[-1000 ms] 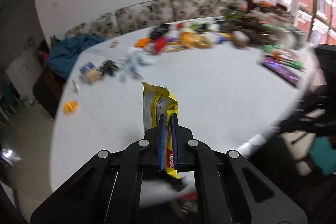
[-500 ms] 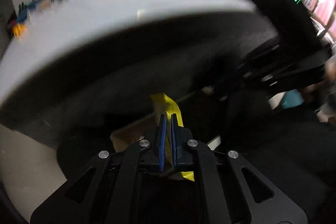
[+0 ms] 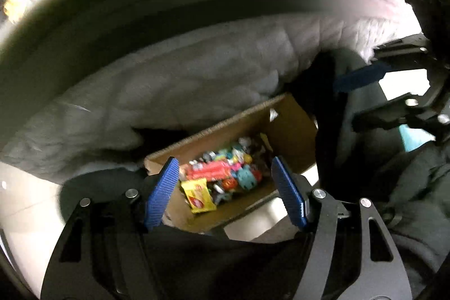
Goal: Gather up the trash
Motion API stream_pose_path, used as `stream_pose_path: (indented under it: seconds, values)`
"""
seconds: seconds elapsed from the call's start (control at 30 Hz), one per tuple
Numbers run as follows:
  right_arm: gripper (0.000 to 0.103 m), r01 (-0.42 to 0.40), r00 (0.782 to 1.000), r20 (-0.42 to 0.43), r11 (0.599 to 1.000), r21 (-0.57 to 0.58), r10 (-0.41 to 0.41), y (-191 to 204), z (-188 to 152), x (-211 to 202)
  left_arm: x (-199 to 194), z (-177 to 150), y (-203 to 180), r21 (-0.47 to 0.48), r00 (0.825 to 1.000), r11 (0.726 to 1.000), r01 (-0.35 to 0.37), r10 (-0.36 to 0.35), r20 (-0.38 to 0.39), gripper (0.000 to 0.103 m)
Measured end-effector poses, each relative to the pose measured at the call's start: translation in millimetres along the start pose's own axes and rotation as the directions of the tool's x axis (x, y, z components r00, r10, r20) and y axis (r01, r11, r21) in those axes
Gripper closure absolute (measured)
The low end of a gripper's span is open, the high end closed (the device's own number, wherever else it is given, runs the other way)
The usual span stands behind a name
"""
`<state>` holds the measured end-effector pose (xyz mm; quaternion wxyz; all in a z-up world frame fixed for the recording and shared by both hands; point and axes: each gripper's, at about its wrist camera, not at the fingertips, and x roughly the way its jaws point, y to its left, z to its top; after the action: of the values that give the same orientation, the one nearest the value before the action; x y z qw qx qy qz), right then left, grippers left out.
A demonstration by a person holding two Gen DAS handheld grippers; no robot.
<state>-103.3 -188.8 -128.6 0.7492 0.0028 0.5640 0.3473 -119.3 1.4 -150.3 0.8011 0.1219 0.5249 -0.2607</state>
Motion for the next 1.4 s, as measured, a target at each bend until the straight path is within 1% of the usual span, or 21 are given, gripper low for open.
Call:
stream_pose_path:
  seconds: [0.1, 0.2, 0.27, 0.3, 0.37, 0.43, 0.47, 0.53, 0.57, 0.6, 0.63, 0.67, 0.7, 0.73, 0.8, 0.87, 1.0, 1.03, 1.17, 1.3, 1.4]
  values:
    - [0.050, -0.090, 0.993, 0.069, 0.995, -0.046, 0.093, 17.9, 8.0, -46.7, -44.2, 16.5, 3.6, -0.038, 0.999, 0.999, -0.014, 0.016, 0.051, 0.032]
    - [0.035, -0.130, 0.970, 0.194, 0.988, -0.089, 0.145, 34.2, 24.6, -101.4, -99.0, 43.1, 14.7, -0.110, 0.988, 0.994, -0.025, 0.042, 0.151, 0.021]
    - [0.029, -0.138, 0.942, 0.294, 0.985, -0.105, 0.163, 39.6, 40.7, -137.4, -131.2, 63.0, 23.8, -0.157, 0.971, 0.986, -0.051, 0.086, 0.225, 0.017]
    - [0.024, -0.131, 0.928, 0.335, 0.985, -0.113, 0.161, 40.8, 48.4, -150.7, -147.6, 77.0, 29.6, -0.182, 0.957, 0.981, -0.069, 0.117, 0.266, 0.015]
    - [0.018, -0.059, 0.893, 0.436, 0.990, -0.126, 0.109, 42.1, 65.9, -179.6, -167.0, 100.9, 38.7, -0.222, 0.925, 0.967, -0.126, 0.196, 0.326, 0.013]
    - [0.010, 0.037, 0.850, 0.526, 0.993, -0.116, 0.030, 42.7, 81.6, -199.9, -178.2, 123.1, 48.8, -0.273, 0.894, 0.948, -0.165, 0.261, 0.364, 0.013]
    - [0.009, 0.096, 0.814, 0.581, 0.990, -0.100, -0.020, 42.3, 91.3, -210.8, -179.9, 131.9, 52.7, -0.286, 0.884, 0.943, -0.167, 0.272, 0.379, 0.013]
    - [0.005, 0.188, 0.749, 0.655, 0.980, -0.066, -0.100, 41.8, 104.4, -224.4, -179.3, 159.6, 65.0, -0.334, 0.849, 0.920, -0.208, 0.339, 0.405, 0.013]
    - [0.005, 0.260, 0.695, 0.699, 0.965, -0.027, -0.168, 40.4, 115.0, -229.7, -177.0, 170.5, 70.5, -0.354, 0.837, 0.908, -0.223, 0.365, 0.407, 0.013]
    - [0.005, 0.294, 0.665, 0.718, 0.956, 0.003, -0.207, 36.8, 121.1, -231.9, -173.5, 181.5, 77.4, -0.365, 0.827, 0.901, -0.234, 0.382, 0.413, 0.013]
    - [0.005, 0.342, 0.615, 0.741, 0.938, 0.058, -0.270, 32.5, 130.9, -232.8, -171.7, 191.4, 83.7, -0.382, 0.817, 0.891, -0.244, 0.401, 0.414, 0.013]
    - [0.005, 0.364, 0.588, 0.748, 0.927, 0.094, -0.307, 27.9, 136.7, -233.0, -172.0, 198.3, 82.9, -0.393, 0.812, 0.885, -0.248, 0.411, 0.414, 0.013]
    - [0.005, 0.383, 0.558, 0.753, 0.913, 0.139, -0.349, 21.6, 146.2, -230.0, -166.8, 205.6, 89.3, -0.410, 0.800, 0.876, -0.253, 0.428, 0.420, 0.013]
    - [0.005, 0.390, 0.539, 0.752, 0.904, 0.176, -0.379, 14.9, 155.4, -226.4, -162.5, 211.9, 92.3, -0.420, 0.792, 0.869, -0.261, 0.442, 0.422, 0.013]
    - [0.005, 0.381, 0.534, 0.735, 0.895, 0.233, -0.418, -3.7, 173.1, -222.7, -152.2, 224.3, 100.7, -0.443, 0.777, 0.847, -0.293, 0.481, 0.406, 0.013]
    - [0.005, 0.367, 0.538, 0.707, 0.882, 0.294, -0.460, -23.9, 188.6, -210.4, -147.7, 232.0, 110.0, -0.448, 0.777, 0.844, -0.297, 0.486, 0.401, 0.013]
    - [0.005, 0.382, 0.571, 0.596, 0.825, 0.416, -0.564, -63.9, 215.9, -180.6, -129.8, 248.4, 122.1, -0.458, 0.777, 0.838, -0.297, 0.491, 0.395, 0.013]
    - [0.005, 0.389, 0.570, 0.581, 0.814, 0.432, -0.580, -70.1, 219.5, -173.1, -124.4, 252.0, 124.0, -0.458, 0.775, 0.834, -0.307, 0.499, 0.389, 0.013]
    - [0.005, 0.428, 0.572, 0.526, 0.777, 0.463, -0.629, -86.4, 234.4, -144.1, -106.3, 259.7, 128.6, -0.447, 0.783, 0.838, -0.315, 0.495, 0.376, 0.013]
    - [0.005, 0.470, 0.581, 0.492, 0.761, 0.448, -0.648, -90.0, 242.6, -121.8, -89.0, 264.4, 136.2, -0.453, 0.799, 0.839, -0.301, 0.481, 0.361, 0.013]
    - [0.005, 0.483, 0.594, 0.467, 0.755, 0.443, -0.655, -93.8, 248.5, -107.3, -78.7, 266.5, 139.0, -0.448, 0.804, 0.842, -0.302, 0.477, 0.355, 0.013]
